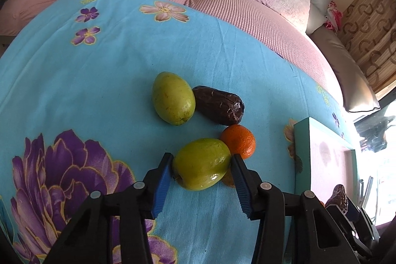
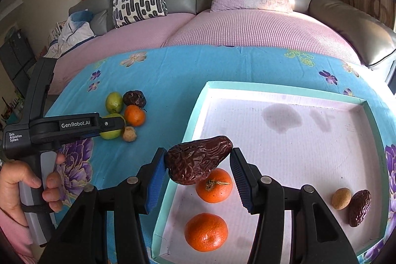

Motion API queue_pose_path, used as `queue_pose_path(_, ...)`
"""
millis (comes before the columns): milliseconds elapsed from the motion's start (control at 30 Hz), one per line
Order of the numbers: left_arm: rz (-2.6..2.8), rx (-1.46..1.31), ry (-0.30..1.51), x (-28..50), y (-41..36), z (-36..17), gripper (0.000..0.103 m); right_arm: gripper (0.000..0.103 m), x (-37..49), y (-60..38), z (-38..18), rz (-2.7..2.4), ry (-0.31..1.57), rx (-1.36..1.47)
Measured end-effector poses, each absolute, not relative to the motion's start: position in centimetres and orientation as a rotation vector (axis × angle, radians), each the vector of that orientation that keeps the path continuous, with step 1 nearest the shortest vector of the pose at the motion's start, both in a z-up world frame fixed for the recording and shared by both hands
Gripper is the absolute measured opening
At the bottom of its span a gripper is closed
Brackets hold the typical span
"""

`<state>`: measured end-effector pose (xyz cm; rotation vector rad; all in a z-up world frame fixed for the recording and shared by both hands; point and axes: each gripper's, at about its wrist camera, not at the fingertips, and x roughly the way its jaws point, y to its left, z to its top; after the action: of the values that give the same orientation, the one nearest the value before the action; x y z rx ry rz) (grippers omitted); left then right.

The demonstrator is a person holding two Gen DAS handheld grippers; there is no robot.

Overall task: Organize fruits
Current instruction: 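Carry the date toward the white tray with the right gripper while the left gripper grasps a green fruit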

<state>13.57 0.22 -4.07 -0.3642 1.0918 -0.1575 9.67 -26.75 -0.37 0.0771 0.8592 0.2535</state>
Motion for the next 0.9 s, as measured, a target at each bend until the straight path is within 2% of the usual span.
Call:
queue_pose_path(467,-0.216,-0.388,1.009,12.2,-0.6,0.1,0.050,0.054,9.8,-32.4,0.4,0.079,0.854,0.107)
queue_pose_path(900,-0.441,-0.261,0.989,9.8,-10.0,2.1,0.050,0.054,8.5,-43.6,0.4,-0.203,0.835,0.297)
